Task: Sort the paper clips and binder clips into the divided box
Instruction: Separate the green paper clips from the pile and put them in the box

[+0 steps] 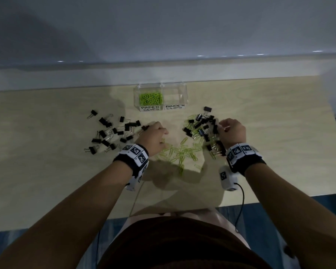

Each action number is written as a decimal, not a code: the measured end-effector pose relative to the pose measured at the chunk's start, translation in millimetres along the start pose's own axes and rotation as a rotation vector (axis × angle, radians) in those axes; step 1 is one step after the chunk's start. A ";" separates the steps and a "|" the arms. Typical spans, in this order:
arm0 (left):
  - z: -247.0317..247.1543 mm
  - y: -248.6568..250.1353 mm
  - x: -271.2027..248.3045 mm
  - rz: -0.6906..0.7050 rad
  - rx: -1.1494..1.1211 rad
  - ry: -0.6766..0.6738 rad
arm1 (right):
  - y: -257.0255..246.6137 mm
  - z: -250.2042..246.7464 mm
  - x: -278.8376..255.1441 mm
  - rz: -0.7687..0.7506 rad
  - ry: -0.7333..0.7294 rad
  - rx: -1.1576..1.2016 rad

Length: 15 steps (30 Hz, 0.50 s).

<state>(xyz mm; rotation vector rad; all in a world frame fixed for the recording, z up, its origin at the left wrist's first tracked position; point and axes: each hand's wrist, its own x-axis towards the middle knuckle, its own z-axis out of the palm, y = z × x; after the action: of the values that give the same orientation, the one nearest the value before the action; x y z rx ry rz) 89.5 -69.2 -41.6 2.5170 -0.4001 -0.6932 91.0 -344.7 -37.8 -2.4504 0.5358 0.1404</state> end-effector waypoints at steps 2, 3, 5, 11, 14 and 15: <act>4.0 -1.7 -7.7 0.018 0.050 -0.030 | 3.7 -0.8 -8.3 -0.117 -0.022 -0.107; 6.4 -2.3 -12.8 0.032 0.084 -0.046 | 2.0 -0.1 -16.0 -0.200 -0.030 -0.127; 14.8 -2.8 -22.5 0.055 0.159 -0.078 | -5.1 3.8 -34.7 -0.414 -0.132 -0.100; 40.8 3.3 -33.9 0.066 0.235 -0.066 | -23.6 24.9 -78.6 -0.565 -0.663 -0.523; 47.3 10.6 -33.6 0.092 0.158 -0.048 | -31.5 36.4 -83.3 -0.602 -0.591 -0.555; 48.0 13.3 -33.4 0.096 0.138 -0.046 | -34.2 40.2 -82.5 -0.605 -0.572 -0.519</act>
<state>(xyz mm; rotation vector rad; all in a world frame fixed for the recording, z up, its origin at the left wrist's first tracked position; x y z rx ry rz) 33.9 -85.4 -57.2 2.5939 -0.5999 -0.7095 30.8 -267.6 -32.7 -2.7570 -0.5546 0.7692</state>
